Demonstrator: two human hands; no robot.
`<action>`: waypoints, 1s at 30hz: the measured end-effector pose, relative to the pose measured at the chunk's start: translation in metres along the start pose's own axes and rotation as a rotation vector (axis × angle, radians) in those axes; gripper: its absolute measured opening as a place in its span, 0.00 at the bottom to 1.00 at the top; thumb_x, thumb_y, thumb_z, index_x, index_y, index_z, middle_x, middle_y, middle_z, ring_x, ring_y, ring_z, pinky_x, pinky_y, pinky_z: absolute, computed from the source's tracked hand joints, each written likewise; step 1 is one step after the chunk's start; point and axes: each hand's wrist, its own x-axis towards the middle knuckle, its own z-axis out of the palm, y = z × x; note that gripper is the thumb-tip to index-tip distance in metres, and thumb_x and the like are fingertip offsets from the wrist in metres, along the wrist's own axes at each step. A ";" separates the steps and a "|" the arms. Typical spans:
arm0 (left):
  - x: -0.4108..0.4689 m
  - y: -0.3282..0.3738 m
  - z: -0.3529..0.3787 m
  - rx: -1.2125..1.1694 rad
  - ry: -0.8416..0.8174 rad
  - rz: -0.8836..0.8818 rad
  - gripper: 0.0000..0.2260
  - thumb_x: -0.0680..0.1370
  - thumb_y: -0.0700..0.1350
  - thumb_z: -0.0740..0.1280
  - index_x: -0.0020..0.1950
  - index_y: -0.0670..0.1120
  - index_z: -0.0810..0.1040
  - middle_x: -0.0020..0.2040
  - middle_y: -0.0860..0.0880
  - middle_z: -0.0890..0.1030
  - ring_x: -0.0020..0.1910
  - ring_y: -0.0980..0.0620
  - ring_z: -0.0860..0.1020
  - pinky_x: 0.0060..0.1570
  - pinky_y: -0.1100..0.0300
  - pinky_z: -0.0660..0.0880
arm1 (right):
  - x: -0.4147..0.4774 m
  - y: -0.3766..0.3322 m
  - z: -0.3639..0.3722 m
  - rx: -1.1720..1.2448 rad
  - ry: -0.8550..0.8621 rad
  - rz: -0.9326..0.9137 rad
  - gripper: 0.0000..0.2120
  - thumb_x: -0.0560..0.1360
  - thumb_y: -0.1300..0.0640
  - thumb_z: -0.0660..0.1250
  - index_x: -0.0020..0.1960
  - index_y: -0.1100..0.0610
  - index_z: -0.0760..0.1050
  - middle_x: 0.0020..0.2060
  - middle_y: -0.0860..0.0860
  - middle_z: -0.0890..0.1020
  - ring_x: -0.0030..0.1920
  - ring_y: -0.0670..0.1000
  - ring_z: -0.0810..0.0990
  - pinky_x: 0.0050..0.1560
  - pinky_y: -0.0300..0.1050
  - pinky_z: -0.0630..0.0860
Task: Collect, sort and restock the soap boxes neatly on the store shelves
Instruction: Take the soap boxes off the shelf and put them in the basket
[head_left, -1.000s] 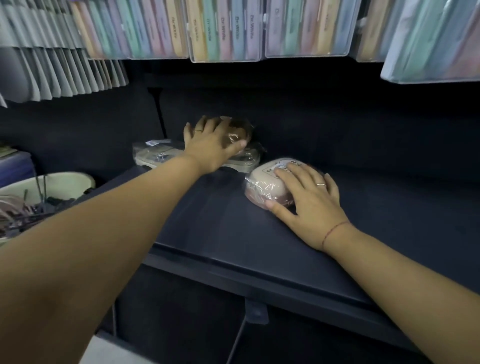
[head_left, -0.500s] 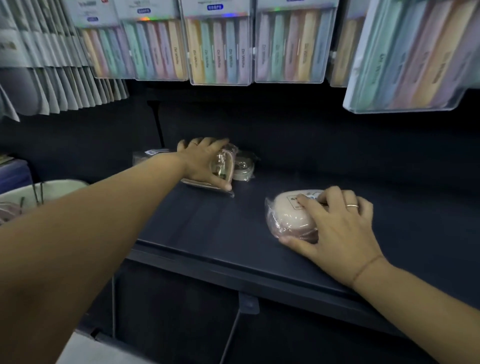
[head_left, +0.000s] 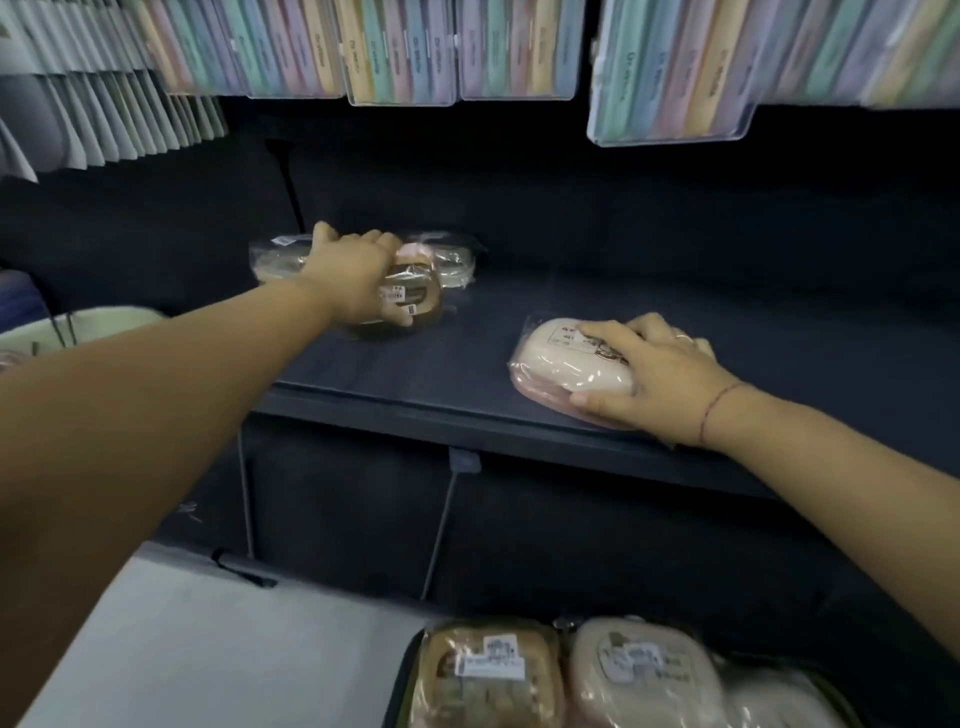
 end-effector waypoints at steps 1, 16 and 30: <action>-0.011 0.005 -0.001 -0.091 0.028 -0.013 0.36 0.69 0.64 0.73 0.66 0.43 0.69 0.60 0.44 0.76 0.58 0.42 0.75 0.60 0.48 0.64 | -0.013 0.001 -0.002 0.023 0.000 0.011 0.35 0.68 0.30 0.61 0.73 0.35 0.56 0.66 0.50 0.65 0.67 0.55 0.65 0.69 0.50 0.54; -0.341 0.173 -0.004 -1.414 -0.299 -0.334 0.33 0.68 0.61 0.69 0.71 0.57 0.64 0.57 0.58 0.79 0.52 0.61 0.79 0.50 0.64 0.75 | -0.280 0.044 0.055 0.187 0.172 0.495 0.37 0.67 0.36 0.71 0.73 0.41 0.64 0.65 0.52 0.67 0.63 0.56 0.68 0.67 0.55 0.65; -0.409 0.182 0.037 -1.137 -0.741 0.182 0.36 0.70 0.54 0.77 0.71 0.67 0.61 0.64 0.71 0.69 0.63 0.74 0.69 0.61 0.75 0.66 | -0.279 0.079 0.136 0.189 -0.128 0.568 0.31 0.79 0.39 0.55 0.78 0.41 0.48 0.70 0.55 0.60 0.67 0.59 0.63 0.67 0.55 0.57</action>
